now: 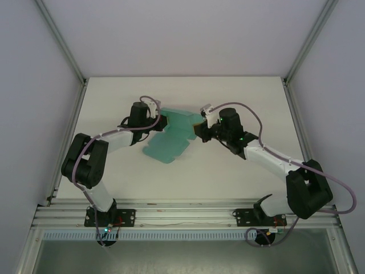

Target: Assemble paper box

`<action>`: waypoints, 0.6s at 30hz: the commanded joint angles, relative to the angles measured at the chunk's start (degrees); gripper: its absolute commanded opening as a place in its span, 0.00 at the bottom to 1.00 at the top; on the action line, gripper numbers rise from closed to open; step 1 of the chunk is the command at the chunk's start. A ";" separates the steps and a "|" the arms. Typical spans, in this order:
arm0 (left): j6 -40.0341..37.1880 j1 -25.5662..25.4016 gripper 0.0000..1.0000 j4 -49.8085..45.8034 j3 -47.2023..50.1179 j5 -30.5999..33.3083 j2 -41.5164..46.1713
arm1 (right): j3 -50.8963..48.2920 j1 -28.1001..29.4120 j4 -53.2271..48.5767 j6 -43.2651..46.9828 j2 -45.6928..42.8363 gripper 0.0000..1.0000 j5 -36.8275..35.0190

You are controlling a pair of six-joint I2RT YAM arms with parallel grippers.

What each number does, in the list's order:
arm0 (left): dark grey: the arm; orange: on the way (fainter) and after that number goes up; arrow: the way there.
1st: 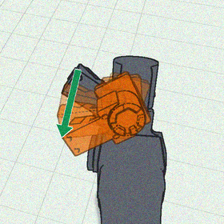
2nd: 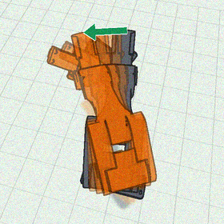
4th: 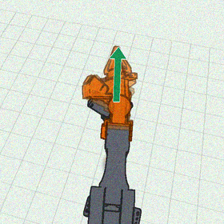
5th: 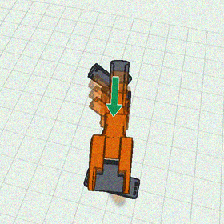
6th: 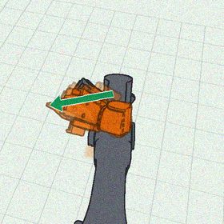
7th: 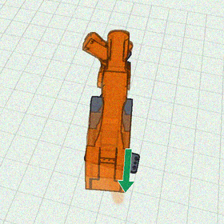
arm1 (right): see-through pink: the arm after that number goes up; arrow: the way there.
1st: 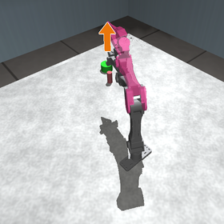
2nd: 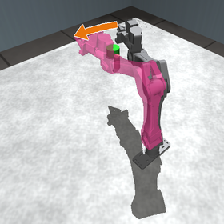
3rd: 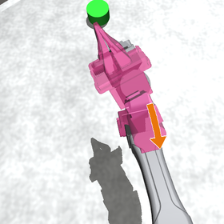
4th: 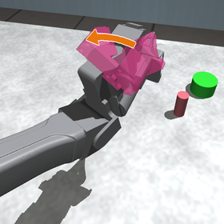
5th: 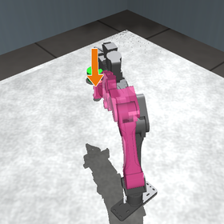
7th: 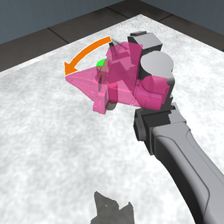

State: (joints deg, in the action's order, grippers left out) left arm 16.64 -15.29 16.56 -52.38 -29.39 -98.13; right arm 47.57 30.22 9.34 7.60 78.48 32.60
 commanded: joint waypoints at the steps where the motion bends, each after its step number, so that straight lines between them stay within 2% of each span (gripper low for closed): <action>1: 0.73 -0.64 0.00 1.39 0.56 6.07 1.00 | -1.03 -0.07 2.35 -2.65 -1.55 0.38 -3.48; 4: -0.01 -1.71 0.00 -0.32 0.93 10.36 1.89 | -2.38 -0.05 2.77 -3.85 -4.23 0.67 -9.21; 9: -0.08 -3.40 0.00 -2.52 1.05 14.09 2.63 | -3.18 -0.05 3.57 -5.05 -10.41 0.97 -21.25; 12: 0.40 -4.13 0.00 -3.19 0.91 15.34 2.77 | -1.23 -0.35 3.06 -6.53 -11.26 1.00 -28.41; 18: 0.85 -5.06 0.00 -4.24 0.16 16.45 2.50 | 5.76 -0.93 -2.98 -5.22 -5.15 1.00 -27.44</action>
State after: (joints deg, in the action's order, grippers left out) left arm 16.62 -19.90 13.39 -52.01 -15.16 -97.93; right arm 50.74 29.41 9.34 2.35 70.91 7.40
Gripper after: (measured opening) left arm 0.080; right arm 0.995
